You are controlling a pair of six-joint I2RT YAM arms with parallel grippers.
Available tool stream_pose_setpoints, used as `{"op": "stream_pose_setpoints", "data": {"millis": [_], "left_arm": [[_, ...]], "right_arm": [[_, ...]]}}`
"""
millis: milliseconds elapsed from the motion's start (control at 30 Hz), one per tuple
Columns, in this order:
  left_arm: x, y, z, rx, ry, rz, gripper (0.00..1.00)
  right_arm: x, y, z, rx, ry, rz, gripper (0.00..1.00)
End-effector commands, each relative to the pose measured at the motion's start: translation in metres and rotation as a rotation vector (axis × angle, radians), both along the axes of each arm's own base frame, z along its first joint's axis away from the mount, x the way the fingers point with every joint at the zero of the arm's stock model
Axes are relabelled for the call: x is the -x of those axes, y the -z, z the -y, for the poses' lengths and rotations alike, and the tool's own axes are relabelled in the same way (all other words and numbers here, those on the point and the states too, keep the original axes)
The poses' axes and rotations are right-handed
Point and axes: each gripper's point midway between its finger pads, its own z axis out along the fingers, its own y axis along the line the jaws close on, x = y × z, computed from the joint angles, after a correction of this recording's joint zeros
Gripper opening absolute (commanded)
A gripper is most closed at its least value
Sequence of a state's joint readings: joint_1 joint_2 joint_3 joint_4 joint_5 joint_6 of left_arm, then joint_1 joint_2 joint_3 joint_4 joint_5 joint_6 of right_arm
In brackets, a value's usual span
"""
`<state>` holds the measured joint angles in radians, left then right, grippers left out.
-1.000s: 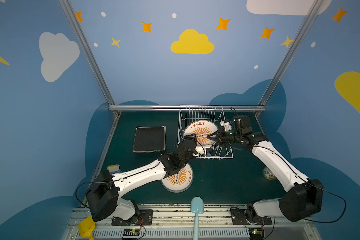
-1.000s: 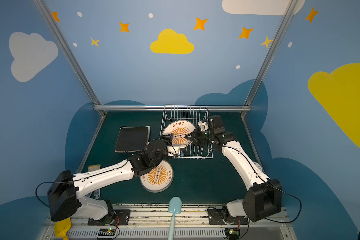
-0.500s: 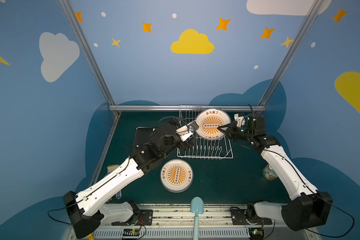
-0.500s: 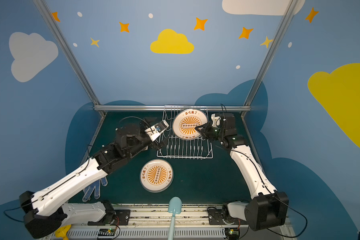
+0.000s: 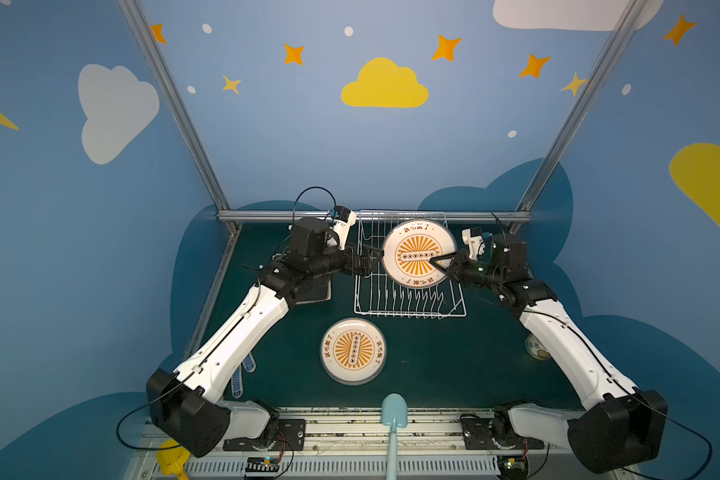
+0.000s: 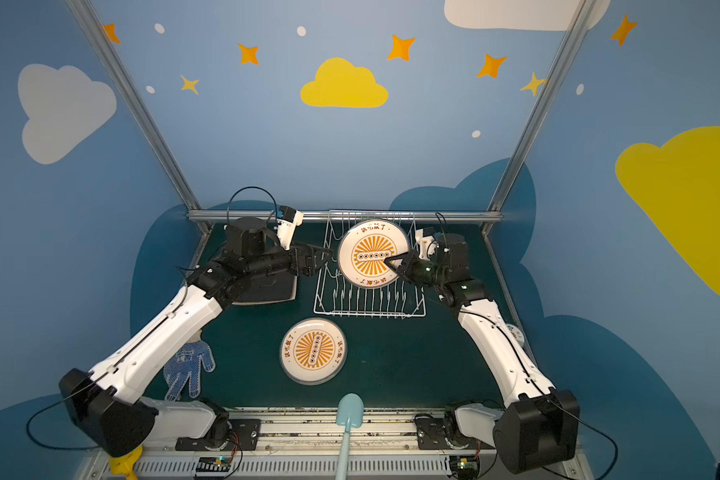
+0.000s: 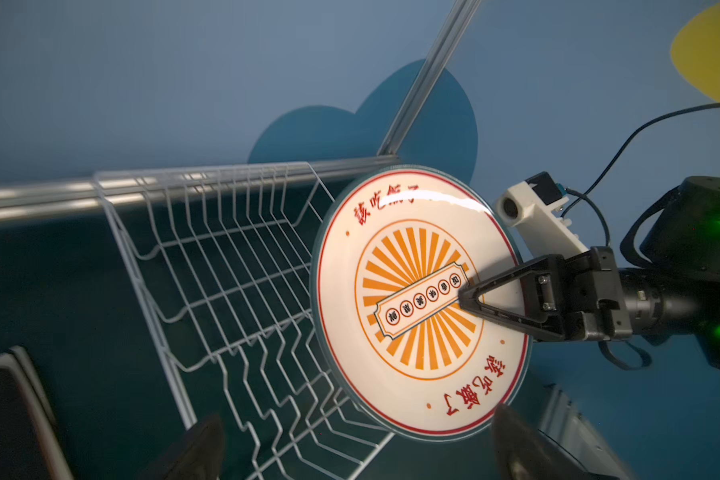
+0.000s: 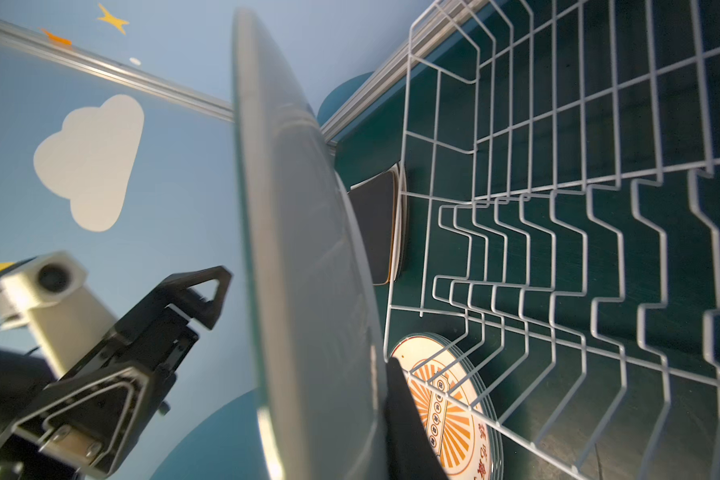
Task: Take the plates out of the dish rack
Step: 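Hold the plate with both grippers above the rack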
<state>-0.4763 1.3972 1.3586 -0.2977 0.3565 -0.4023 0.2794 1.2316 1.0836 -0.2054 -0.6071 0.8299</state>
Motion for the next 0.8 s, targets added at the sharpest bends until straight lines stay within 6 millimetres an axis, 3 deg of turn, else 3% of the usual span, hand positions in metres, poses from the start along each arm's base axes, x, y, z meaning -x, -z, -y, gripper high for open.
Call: {"op": "stream_pose_setpoints", "data": {"millis": [0, 300, 600, 767], "left_arm": [[0.004, -0.007, 0.021, 0.182, 0.096, -0.130, 0.98], [0.000, 0.012, 0.052, 0.321, 0.296, -0.262, 0.88], [-0.001, 0.021, 0.059, 0.338, 0.337, -0.303, 0.63], [0.001, 0.024, 0.058, 0.338, 0.335, -0.317, 0.42]], "right_arm": [[0.008, -0.023, -0.009, -0.025, -0.073, 0.129, 0.00], [0.012, -0.019, -0.022, -0.038, -0.144, 0.154, 0.00], [0.011, -0.011, -0.030, -0.064, -0.175, 0.119, 0.00], [0.008, -0.007, -0.032, -0.071, -0.179, 0.107, 0.00]]}}
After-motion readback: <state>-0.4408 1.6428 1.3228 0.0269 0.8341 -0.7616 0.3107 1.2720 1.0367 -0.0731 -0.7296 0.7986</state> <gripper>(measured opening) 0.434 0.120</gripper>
